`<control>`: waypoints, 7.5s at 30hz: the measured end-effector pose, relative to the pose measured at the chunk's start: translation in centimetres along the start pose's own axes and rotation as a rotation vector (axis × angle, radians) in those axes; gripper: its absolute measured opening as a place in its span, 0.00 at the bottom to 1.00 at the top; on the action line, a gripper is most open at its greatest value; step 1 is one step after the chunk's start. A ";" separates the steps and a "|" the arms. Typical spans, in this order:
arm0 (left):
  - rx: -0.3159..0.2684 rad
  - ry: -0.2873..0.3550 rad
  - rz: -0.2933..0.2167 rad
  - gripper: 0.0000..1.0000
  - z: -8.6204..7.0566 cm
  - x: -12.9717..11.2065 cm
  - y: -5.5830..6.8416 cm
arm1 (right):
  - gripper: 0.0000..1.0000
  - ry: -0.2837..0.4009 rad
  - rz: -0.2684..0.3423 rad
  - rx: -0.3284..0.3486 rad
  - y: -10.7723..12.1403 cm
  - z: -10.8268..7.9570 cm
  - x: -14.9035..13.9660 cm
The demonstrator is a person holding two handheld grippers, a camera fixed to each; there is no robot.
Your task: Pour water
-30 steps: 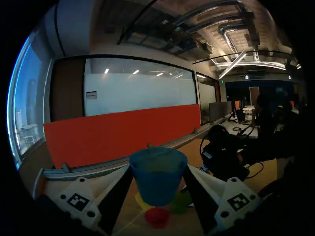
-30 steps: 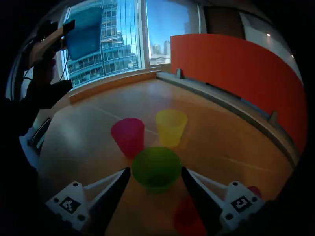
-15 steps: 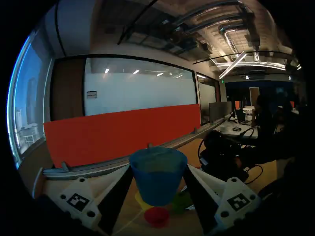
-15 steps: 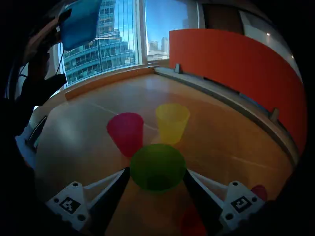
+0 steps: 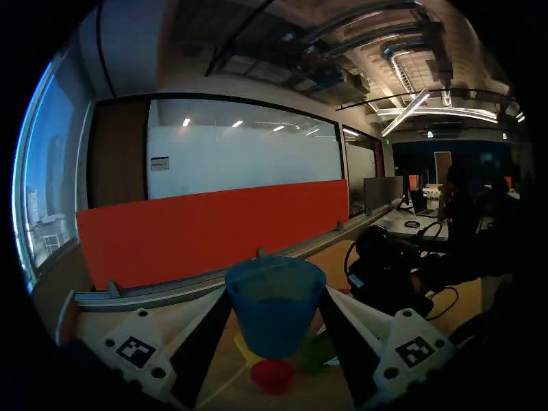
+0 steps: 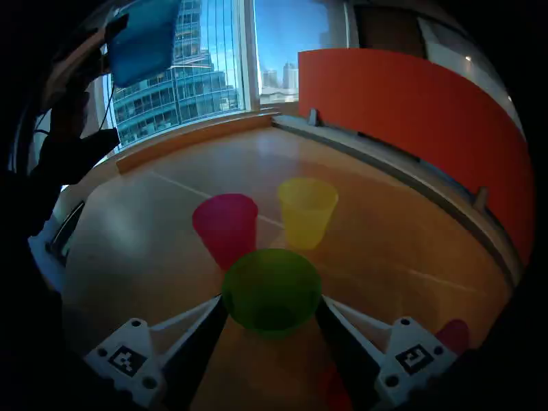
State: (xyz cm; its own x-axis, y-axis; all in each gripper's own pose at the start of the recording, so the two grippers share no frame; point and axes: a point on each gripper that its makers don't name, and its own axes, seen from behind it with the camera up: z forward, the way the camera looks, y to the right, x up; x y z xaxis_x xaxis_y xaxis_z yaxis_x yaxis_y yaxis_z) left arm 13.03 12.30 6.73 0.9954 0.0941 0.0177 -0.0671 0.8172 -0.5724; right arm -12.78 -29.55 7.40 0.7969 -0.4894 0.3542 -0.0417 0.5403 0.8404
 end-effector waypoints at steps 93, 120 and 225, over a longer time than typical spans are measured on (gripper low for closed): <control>-0.044 0.024 0.059 0.85 -0.7 3.2 3.9 | 0.91 0.471 -0.033 -0.044 -3.4 -14.4 9.0; -0.012 0.034 0.278 0.85 -0.4 5.6 4.9 | 0.91 0.495 -0.055 0.031 -7.2 -14.7 9.6; 0.086 0.070 0.999 0.85 -0.3 9.2 7.4 | 0.90 0.488 -0.108 0.113 -10.4 -13.3 10.0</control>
State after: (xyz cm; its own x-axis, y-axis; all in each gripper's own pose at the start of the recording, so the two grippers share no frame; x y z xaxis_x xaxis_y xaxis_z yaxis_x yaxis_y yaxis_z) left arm 21.75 19.05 2.46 0.4815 0.7280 -0.4880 -0.8758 0.4203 -0.2371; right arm 3.64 -30.93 -3.26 0.9878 -0.1468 0.0525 0.0131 0.4137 0.9103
